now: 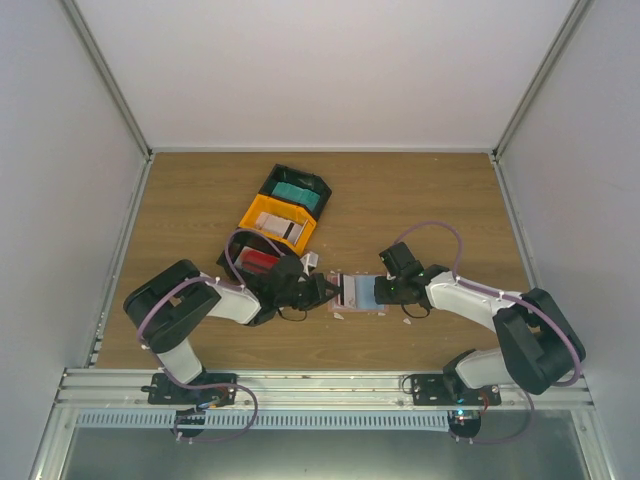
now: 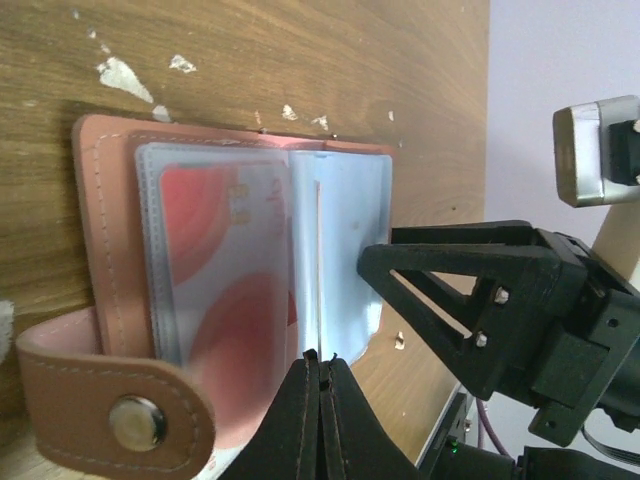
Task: Put the credit cards into the card holder
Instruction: Insert the credit card into the card holder.
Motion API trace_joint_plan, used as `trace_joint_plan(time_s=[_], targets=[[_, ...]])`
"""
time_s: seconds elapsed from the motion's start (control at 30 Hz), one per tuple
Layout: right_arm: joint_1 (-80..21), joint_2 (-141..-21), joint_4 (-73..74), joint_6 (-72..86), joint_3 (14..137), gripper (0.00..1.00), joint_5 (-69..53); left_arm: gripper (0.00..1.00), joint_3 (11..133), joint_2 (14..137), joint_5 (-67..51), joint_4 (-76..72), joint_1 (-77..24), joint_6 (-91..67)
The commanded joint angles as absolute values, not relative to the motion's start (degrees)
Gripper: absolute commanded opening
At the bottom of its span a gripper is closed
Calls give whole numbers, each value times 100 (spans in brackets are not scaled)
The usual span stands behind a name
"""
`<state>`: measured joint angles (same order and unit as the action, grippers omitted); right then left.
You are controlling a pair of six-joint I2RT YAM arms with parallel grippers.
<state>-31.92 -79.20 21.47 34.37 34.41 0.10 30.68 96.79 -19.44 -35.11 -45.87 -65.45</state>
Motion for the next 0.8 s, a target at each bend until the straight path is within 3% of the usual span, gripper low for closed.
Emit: trace_joint_plan(time_s=[0.0,0.77], targets=[[-3222,-8138,2396,3529,3166,36,20,0,3046,9652,-1966,-4022,-4590,-6603],[-3217,-8123,2303,3553,3094,36,18,0,3378,10444,-2150,-4310,-4620,-6865]])
